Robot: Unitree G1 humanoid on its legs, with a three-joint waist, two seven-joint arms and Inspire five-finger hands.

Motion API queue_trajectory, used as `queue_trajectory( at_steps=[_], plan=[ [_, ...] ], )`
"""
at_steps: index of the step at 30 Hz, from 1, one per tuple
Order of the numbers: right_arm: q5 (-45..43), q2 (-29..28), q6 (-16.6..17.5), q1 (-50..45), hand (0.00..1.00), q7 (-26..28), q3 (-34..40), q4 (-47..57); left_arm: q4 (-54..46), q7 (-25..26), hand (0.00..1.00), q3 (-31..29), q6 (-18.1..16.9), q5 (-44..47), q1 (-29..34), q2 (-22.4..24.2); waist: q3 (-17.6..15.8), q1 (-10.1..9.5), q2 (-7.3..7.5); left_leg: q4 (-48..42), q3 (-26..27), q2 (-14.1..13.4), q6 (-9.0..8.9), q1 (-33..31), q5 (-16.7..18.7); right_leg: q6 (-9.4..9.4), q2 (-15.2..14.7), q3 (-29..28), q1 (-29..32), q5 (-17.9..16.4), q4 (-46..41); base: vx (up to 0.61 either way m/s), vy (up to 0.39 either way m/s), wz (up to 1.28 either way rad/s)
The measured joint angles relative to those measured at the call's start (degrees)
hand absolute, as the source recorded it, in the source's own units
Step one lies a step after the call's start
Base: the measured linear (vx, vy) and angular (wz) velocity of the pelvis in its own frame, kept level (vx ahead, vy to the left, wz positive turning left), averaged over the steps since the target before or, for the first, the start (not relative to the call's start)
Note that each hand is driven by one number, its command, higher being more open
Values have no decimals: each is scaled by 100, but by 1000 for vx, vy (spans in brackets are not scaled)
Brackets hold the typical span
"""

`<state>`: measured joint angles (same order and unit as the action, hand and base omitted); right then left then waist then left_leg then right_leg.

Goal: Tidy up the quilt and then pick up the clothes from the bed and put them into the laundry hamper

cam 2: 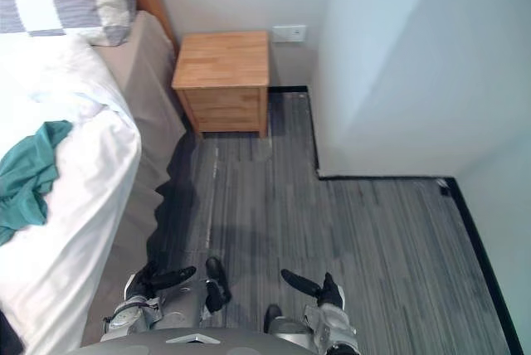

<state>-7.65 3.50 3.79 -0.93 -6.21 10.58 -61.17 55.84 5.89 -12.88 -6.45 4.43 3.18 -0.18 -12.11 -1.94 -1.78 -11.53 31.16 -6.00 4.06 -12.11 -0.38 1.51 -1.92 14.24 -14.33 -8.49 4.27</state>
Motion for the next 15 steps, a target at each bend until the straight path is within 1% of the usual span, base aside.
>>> queue_trajectory(
  at_steps=[1, 2, 3, 4, 5, 6, 7, 8, 9, 10, 11, 12, 13, 14, 15],
  plan=[
    [57, -42, -1, -34, 100, -20, -26, 1, 96, -16, 100, 20, 26, -11, -38, -94, 92, 2, 136, 41, -54, 216, 222, 58, -51, 78, -176, 109, -42, -48, -48, 590, 151, 65],
    [60, -75, -4, -28, 100, -25, -67, 3, 113, -28, 100, 23, 27, -3, -39, -126, 140, 6, 191, 12, -117, 348, 306, 85, 62, 113, -289, 133, -41, -69, -224, 589, 173, 59],
    [63, -82, 1, -1, 100, -11, -113, -1, 150, -31, 100, 15, 30, 19, -50, -131, 142, 1, 196, -183, -218, 345, 315, 130, 311, 333, -373, 120, 148, -205, -979, 570, 215, 63],
    [72, -115, -15, -9, 100, 25, -34, -52, 229, -22, 100, 11, 27, 49, -55, -161, 153, 1, 227, -203, -350, 386, 309, 385, 475, 482, -510, 137, 455, -282, -2243, 564, 233, 66],
    [76, -117, -15, -20, 100, 66, -4, -69, 262, -23, 100, 46, 30, 42, -56, -196, 164, 11, 258, -173, -474, 441, 303, 553, 560, 657, -611, 133, 666, -174, -3029, 677, 267, 90],
    [71, -125, -9, -50, 100, 77, 33, -56, 341, -26, 100, 142, 48, 40, -54, -251, 176, 70, 283, 4, -754, 542, 275, 959, 741, 1107, -841, 78, 1092, 403, -4473, 682, 202, 110],
    [78, -124, -10, -58, 100, 68, 31, -59, 434, -47, 100, 250, 90, 42, -57, -289, 185, 106, 329, 163, -1013, 668, 263, 1348, 823, 901, -1126, 118, 1431, 277, -5582, 677, 161, 116],
    [103, -118, -10, -63, 100, 67, 31, -57, 458, -45, 100, 319, 113, 40, -57, -316, 192, 132, 344, 233, -1158, 705, 261, 1533, 842, 735, -1234, 185, 1540, 177, -5887, 539, 34, 124],
    [192, -118, -2, -49, 100, 72, 61, -30, 516, -38, 100, 404, 150, 38, -56, -346, 196, 202, 346, 397, -1468, 723, 260, 1874, 845, 410, -1323, 332, 1757, -34, -6170, 500, -35, 130],
    [278, -117, 30, -47, 100, 72, 60, 46, 567, -35, 100, 442, 163, 39, -55, -348, 192, 240, 305, 533, -1755, 668, 254, 2124, 847, 269, -1279, 366, 1951, -229, -5921, 485, -69, 132],
    [291, -124, 55, -54, 100, 72, 61, 78, 578, -33, 100, 478, 168, 39, -55, -347, 197, 245, 285, 568, -1901, 627, 233, 2200, 859, 229, -1238, 359, 2052, -311, -5673, 468, -140, 134],
    [292, -115, 71, -41, 100, 74, 68, 92, 587, -33, 100, 523, 169, 47, -62, -341, 183, 246, 246, 586, -2174, 532, 163, 2307, 899, 243, -1094, 235, 2243, -414, -4988, 363, -153, 123],
    [294, -102, 67, -15, 100, 74, 76, 132, 585, -34, 100, 518, 169, 50, -62, -333, 174, 242, 228, 585, -2385, 465, 109, 2358, 928, 249, -953, 36, 2326, -410, -4328, 441, -238, 142],
    [294, -89, 27, 79, 100, 75, 129, 102, 557, -33, 100, 512, 171, 49, -99, -329, 172, 236, 214, 575, -2635, 395, -19, 2368, 979, 312, -799, -248, 2341, -360, -3543, 395, -300, 153],
    [286, -42, -28, 120, 100, 103, 128, 32, 532, -37, 100, 517, 167, 48, -90, -329, 168, 240, 204, 569, -3008, 309, -177, 2379, 1073, 442, -720, -667, 2372, -225, -2589, 385, -340, 148]
  ],
)
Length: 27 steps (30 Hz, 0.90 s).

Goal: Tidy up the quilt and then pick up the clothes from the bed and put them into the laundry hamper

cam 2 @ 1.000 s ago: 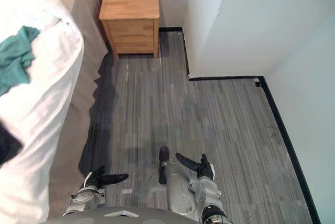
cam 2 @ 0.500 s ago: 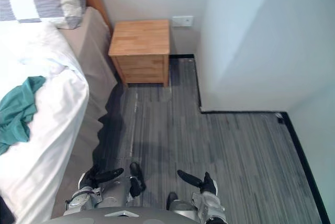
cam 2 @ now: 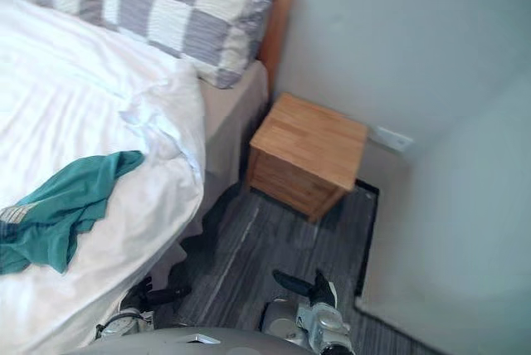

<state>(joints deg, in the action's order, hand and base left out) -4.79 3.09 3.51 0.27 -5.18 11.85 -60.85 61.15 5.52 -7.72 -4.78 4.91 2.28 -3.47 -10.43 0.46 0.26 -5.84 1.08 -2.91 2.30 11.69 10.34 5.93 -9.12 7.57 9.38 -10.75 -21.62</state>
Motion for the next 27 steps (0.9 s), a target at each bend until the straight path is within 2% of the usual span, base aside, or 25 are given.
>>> queue_trajectory(
  at_steps=[1, 2, 3, 4, 5, 6, 7, 8, 10, 12, 13, 14, 15, 16, 17, 18, 19, 20, 21, 22, 23, 24, 25, 27],
  plan=[
    [-4, 44, -87, 20, 100, 68, -6, -27, 1, -2, 100, -1, 3, 0, -5, 1, -3, -13, 10, -1, -185, -28, -86, -15, 53, 53, -14, -182, 38, 141, 450, 366, -417, 169],
    [-11, 104, -145, 34, 100, 121, -11, -53, 0, 6, 100, -18, -7, -4, -47, -1, -4, -32, 82, -14, -542, -46, -239, -60, 163, 195, -149, -504, 18, 462, 1236, 365, -496, 174],
    [-4, 51, -142, 19, 100, 133, -4, -103, 7, 22, 100, -155, -22, -6, -24, -17, 13, -42, 277, -118, -849, -40, -424, -156, 401, 374, -310, -977, -17, 632, 1756, 427, -648, 169],
    [-1, 10, -149, 22, 100, 112, 8, -140, 30, 33, 100, -190, -12, -6, -36, -59, -49, -45, 233, -182, -933, -99, -526, -163, 545, 536, -224, -993, -88, 978, 1658, 385, -652, 184],
    [3, 0, -139, 47, 100, 21, 231, -48, 34, 46, 100, -232, 2, -13, -42, 55, -130, -1, 67, -578, -866, -320, -578, -366, 591, 425, 0, -939, -47, 705, 1013, 301, -506, 145],
    [2, -4, -132, 30, 100, -43, 241, 12, 33, 48, 100, -240, -5, -26, -34, 80, -136, 10, 14, -683, -841, -380, -579, -421, 583, 312, 105, -1017, -22, 451, 661, 312, -524, 190],
    [112, -5, -112, -18, 100, -87, 173, 95, 13, 52, 100, -300, -26, -57, -19, 122, -140, -20, -11, -630, -971, -534, -698, -329, 549, 73, 327, -1042, 17, -97, -137, 252, -411, 124],
    [243, 5, -114, -9, 100, -120, 72, 97, 3, 58, 100, -378, -43, -63, -19, 146, -121, -67, -7, -542, -1050, -592, -762, -272, 515, 33, 335, -911, 44, -222, -350, 243, -405, 122],
    [448, -5, -67, 66, 100, -157, -348, 96, 22, 68, 100, -552, -56, -74, 15, 204, -30, -113, -100, -449, -1278, -859, -884, -381, 409, -94, 444, -615, 68, -454, -654, 229, -274, 83],
    [441, -13, -36, 90, 100, -141, -557, 98, -3, 69, 100, -686, -134, -78, 41, 225, 37, -163, -96, -610, -1259, -981, -861, -753, 206, -162, 472, -359, -2, -484, -536, 286, -272, 110],
    [434, -32, -34, 53, 100, -150, -558, 95, -49, 77, 100, -689, -141, -70, 40, 190, 27, -96, -58, -827, -1047, -983, -897, -985, -15, -194, 378, -30, -282, -495, -267, 250, -250, 152],
    [392, -31, -34, 15, 100, -163, -528, 91, -59, 90, 100, -683, -142, -66, 42, 174, 15, -38, -38, -1008, -800, -988, -908, -1122, -90, -214, 319, 183, -501, -484, -85, 291, -254, 177],
    [335, -28, -35, -22, 100, -213, -477, 86, -94, 142, 100, -643, -145, -52, 49, 162, -22, -32, 38, -1293, 61, -1002, -1054, -1276, 63, -246, 270, 336, -885, -473, 226, 224, -105, 155],
    [196, 4, -30, -59, 100, -284, -451, 71, -126, 195, 100, -540, -155, -53, 52, 151, -15, -55, 43, -1485, 946, -839, -1103, -1399, 254, -282, 210, 389, -1134, -493, 400, 208, -53, 131],
    [141, 32, -25, -40, 100, -304, -439, 41, -128, 206, 100, -439, -151, -55, 50, 137, -8, -43, 28, -1489, 1313, -743, -1043, -1445, 288, -297, 186, 442, -1193, -502, 421, 181, -1, 101],
    [63, 50, -13, -22, 100, -310, -341, 24, -119, 220, 100, -259, -139, -73, 49, 60, 12, -14, 60, -1294, 2148, -685, -793, -1377, 325, -299, 160, 547, -1288, -504, 418, 181, -14, 78],
    [-90, -35, -6, -59, 100, -298, -277, 33, -137, 221, 100, -170, -133, -67, 48, 13, 90, -32, 135, -1012, 2391, -640, -718, -1211, 72, -279, 128, 560, -1273, -490, 302, 192, -28, 65],
    [-142, -77, -1, -61, 100, -277, -228, 45, -146, 234, 100, -151, -129, -79, 38, 14, 82, -22, 147, -860, 2455, -656, -692, -1106, -12, -304, 137, 532, -1165, -444, 5, 194, -10, 22],
    [-276, -126, 4, -105, 100, -225, -115, 93, -103, 272, 100, -159, -95, -83, 10, 20, 51, 9, -22, -700, 2473, -842, -736, -971, -41, -349, 296, 284, -720, -498, -479, 171, -15, -2],
    [-428, -134, 74, -199, 100, -234, 54, 232, -5, 285, 100, -183, -33, -79, 21, -8, 64, 80, -30, -482, 2512, -926, -824, -765, -117, -252, 541, 65, -1005, -378, 969, 221, -46, -10],
    [-521, -167, 86, -267, 100, -254, 177, 266, 28, 278, 100, -213, -15, -79, 48, -49, 102, 106, 74, -343, 2561, -841, -856, -654, -162, -229, 504, 15, -1106, 197, 1595, 208, -87, 12],
    [-591, -153, 99, -434, 100, -278, 559, 278, 151, 268, 100, -221, 11, -83, 40, -88, 147, 200, 74, -76, 2547, -789, -943, -430, -186, -246, 492, 64, -1302, 597, 1782, 317, -87, 2],
    [-756, -92, 95, -562, 100, -320, 937, 280, 140, 250, 100, -236, 4, -94, 55, 0, 270, 207, 109, 131, 2646, -788, -973, -295, -288, -246, 507, 33, -1298, 601, 1790, 251, -54, -1],
    [-911, 71, 84, -678, 100, -365, 1413, 287, 142, 209, 100, -291, 10, -101, 49, 73, 286, 301, 8, 319, 2811, -770, -1011, -174, -375, -246, 514, 2, -1306, 601, 1783, 188, -28, -20]
  ],
)
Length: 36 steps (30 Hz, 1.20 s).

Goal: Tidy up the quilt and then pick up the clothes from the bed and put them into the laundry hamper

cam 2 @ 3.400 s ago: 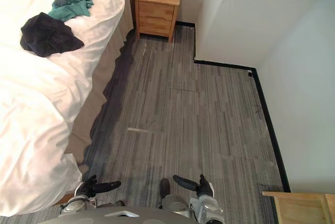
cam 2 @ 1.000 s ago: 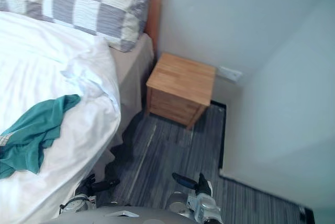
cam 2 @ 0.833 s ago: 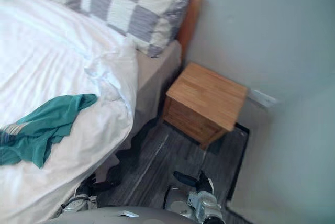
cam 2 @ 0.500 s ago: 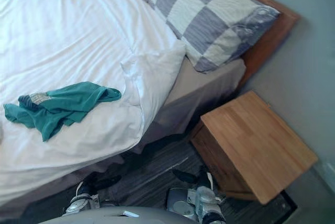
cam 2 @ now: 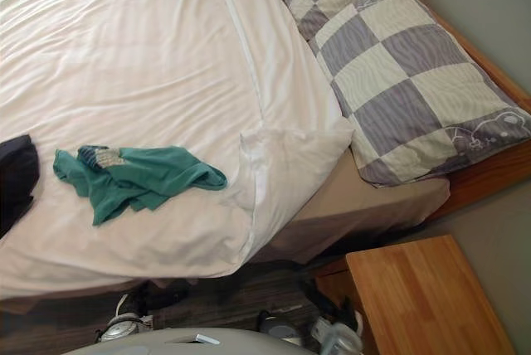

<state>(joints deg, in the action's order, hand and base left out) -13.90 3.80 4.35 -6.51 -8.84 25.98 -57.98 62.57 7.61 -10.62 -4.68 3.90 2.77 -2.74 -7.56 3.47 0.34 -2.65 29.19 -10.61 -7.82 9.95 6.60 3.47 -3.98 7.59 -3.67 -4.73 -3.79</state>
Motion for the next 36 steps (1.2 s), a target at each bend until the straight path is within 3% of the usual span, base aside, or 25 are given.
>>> queue_trajectory(
  at_steps=[6, 8, 9, 10, 12, 13, 16, 20, 24, 30, 36],
  plan=[
    [-338, 482, -156, -449, 100, -231, 1815, 637, -26, -59, 100, -593, 124, 1, 241, 17, 134, 224, -172, -35, 390, -2, -15, 284, -9, -1, -29, -101, -121, -1, -245, 125, 27, -9],
    [-333, 783, -195, -492, 100, -430, 2261, 1344, -86, -76, 100, -645, 126, -1, 441, -28, 185, 324, -248, -43, 430, -14, -18, 356, -70, 2, -56, -112, 57, -29, -749, 115, 71, -5],
    [-329, 944, -208, -449, 100, -507, 2451, 1782, -134, -81, 100, -736, 126, -2, 492, -49, 175, 361, -296, -122, 448, -101, 4, 383, -109, 8, 7, -130, 535, -247, -1467, 62, 15, -14],
    [-320, 1056, -206, -355, 100, -593, 2540, 2231, -119, -74, 100, -836, 149, -4, 539, -121, 219, 418, -323, -127, 447, -168, -6, 398, -109, 37, 131, -205, 416, -327, -485, 63, -23, -13],
    [-258, 1113, -135, -213, 100, -726, 2596, 2701, -107, -68, 100, -908, 139, -4, 677, -368, 221, 473, 38, -165, 465, -25, -131, 439, -28, -37, -7, -168, 307, 437, 308, 93, -144, 1],
    [-219, 1285, -81, -99, 100, -806, 2705, 2762, -101, -75, 100, -962, 138, -6, 680, -338, 229, 494, -42, -105, 430, -136, -182, 435, 18, -41, 110, -125, 326, 477, 312, 90, -154, 18],
    [-211, 1693, -15, 379, 100, -1092, 2850, 2948, -144, -160, 100, -935, 113, -9, 626, -215, 213, 502, -54, 99, 395, -148, -220, 436, -42, -49, 138, 3, 342, 471, 318, -6, -40, 20],
    [-68, 1667, 13, 652, 100, -1248, 2149, 3630, -254, -221, 100, -594, 109, -28, 640, -224, 213, 474, -46, 216, 336, -56, -221, 436, -43, -39, 67, 73, 345, 478, 311, -91, 27, 11],
    [448, 1594, 39, 655, 100, -1100, 835, 4555, -361, -227, 100, -320, 91, -229, 643, -278, 222, 458, -49, 321, 185, 18, -220, 370, -43, 14, -5, 183, 365, 524, 310, -116, 21, 17],
    [1322, 1443, 399, 498, 100, -432, -822, 5847, -443, -248, 100, -92, 2, -413, 647, -309, 231, 259, 100, 401, 7, 11, -186, 160, -53, -3, 3, 335, 463, 680, 424, -115, -17, 16],
    [1573, 1424, 496, 485, 100, 3, -1780, 6012, -444, -275, 100, -78, -14, -450, 663, -387, 222, 119, 205, 401, -192, 54, -131, 14, -115, -3, -65, 484, 462, 774, 511, -83, -19, 14]
  ],
)
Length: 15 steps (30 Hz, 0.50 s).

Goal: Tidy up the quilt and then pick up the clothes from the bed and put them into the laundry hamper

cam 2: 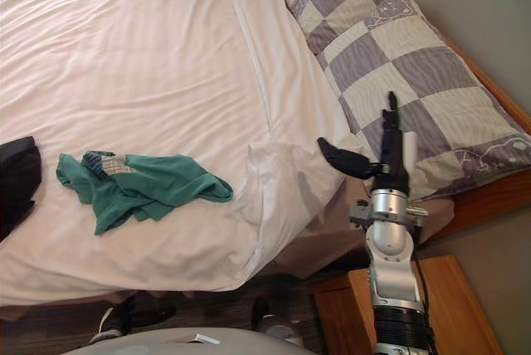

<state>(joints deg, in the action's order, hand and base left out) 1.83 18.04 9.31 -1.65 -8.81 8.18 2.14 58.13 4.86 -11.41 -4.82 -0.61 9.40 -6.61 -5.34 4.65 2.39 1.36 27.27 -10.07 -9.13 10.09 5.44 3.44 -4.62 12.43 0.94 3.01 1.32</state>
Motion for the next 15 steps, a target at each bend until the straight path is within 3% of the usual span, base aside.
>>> queue_trajectory(
  at_steps=[5, 7, 12, 15],
  plan=[
    [18, -2, 0, 42, 100, 88, -466, -13, 17, 11, 100, 3, -16, -2, -17, -47, -52, -149, 48, 1, -77, 57, 58, -175, -65, -1, -43, 32, 99, 105, 68, -78, -19, 7],
    [30, -2, 0, 181, 100, 90, -703, -145, 15, 23, 100, 37, -20, -1, -47, -93, -218, -168, 85, 1, -126, 97, 76, -215, -100, -15, -65, 63, 114, 148, 78, -91, -20, 11],
    [229, 1, -47, 689, 100, 74, -760, -1164, -6, 81, 100, 215, -28, -2, -232, -174, -469, -299, 110, 28, -313, 215, 184, -601, -276, -9, -188, 181, 423, 283, 82, -89, -17, 18],
    [223, 2, -140, 920, 100, 61, -760, -1714, -13, 92, 100, 275, -48, -1, -296, -165, -639, -303, 43, 81, -447, 284, 238, -778, -365, -12, -237, 283, 550, 349, 82, -71, -15, 21]
  ],
)
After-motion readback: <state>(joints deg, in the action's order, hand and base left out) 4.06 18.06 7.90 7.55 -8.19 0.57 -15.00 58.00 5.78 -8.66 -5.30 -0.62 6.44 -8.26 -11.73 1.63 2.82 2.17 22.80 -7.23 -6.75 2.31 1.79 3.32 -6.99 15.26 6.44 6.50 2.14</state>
